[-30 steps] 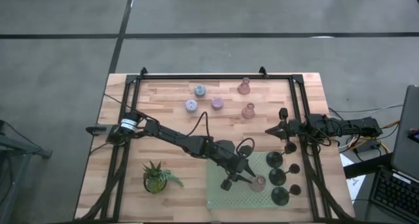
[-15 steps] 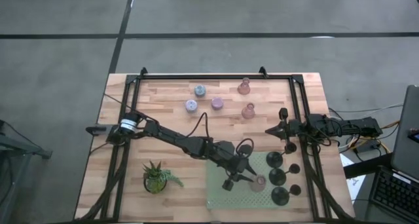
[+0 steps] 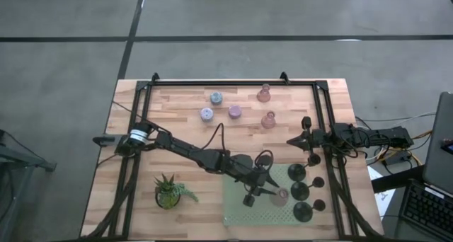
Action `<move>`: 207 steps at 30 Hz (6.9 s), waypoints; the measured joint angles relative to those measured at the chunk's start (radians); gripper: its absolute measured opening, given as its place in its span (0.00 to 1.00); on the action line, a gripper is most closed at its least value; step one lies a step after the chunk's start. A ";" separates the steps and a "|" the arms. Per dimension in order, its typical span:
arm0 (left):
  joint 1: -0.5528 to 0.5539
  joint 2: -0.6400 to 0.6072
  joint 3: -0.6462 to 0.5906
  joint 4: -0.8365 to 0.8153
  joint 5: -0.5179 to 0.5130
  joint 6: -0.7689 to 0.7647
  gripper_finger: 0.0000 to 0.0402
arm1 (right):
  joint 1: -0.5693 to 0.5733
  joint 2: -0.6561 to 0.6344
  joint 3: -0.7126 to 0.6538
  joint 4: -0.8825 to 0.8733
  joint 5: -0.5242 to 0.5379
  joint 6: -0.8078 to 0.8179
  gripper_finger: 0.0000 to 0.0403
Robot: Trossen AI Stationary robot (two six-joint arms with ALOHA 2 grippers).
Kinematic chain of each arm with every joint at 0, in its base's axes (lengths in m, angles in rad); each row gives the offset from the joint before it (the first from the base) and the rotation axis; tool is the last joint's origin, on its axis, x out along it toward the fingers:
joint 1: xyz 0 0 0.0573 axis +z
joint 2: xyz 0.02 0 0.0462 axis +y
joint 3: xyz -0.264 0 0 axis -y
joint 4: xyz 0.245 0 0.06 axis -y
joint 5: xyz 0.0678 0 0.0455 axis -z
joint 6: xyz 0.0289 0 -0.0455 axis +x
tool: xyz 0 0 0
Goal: Pick & Place candle stick holders
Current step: Put the middle pink glass candle holder on the shelf
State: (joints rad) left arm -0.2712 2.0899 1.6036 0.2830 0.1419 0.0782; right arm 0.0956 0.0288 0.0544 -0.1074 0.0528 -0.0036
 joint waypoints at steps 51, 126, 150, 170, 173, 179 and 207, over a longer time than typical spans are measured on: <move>-0.020 0.078 0.061 0.082 0.242 -0.084 0.31 | 0.000 0.000 0.000 0.000 0.000 0.000 0.02; -0.023 0.124 0.062 0.172 0.053 -0.145 0.31 | 0.000 0.000 0.000 0.000 0.000 0.000 0.02; 0.043 0.082 0.489 -0.076 0.052 -0.016 0.30 | 0.000 0.000 0.000 0.001 0.000 0.000 0.02; 0.049 0.091 0.452 -0.501 0.106 0.072 0.30 | 0.000 0.000 0.000 0.000 0.000 0.000 0.02; 0.046 0.090 0.424 -0.527 0.099 0.072 0.30 | 0.000 0.000 0.000 0.000 0.000 0.000 0.02; 0.031 0.090 0.293 -0.398 -0.029 0.050 0.30 | 0.000 0.000 0.000 0.000 0.000 0.000 0.02; -0.017 0.175 0.184 -0.062 -0.002 -0.055 0.30 | 0.000 0.000 0.000 0.000 0.000 0.000 0.02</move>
State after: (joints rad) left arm -0.2882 2.2646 1.7874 0.2208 0.1401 0.0235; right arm 0.0956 0.0285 0.0544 -0.1077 0.0533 -0.0036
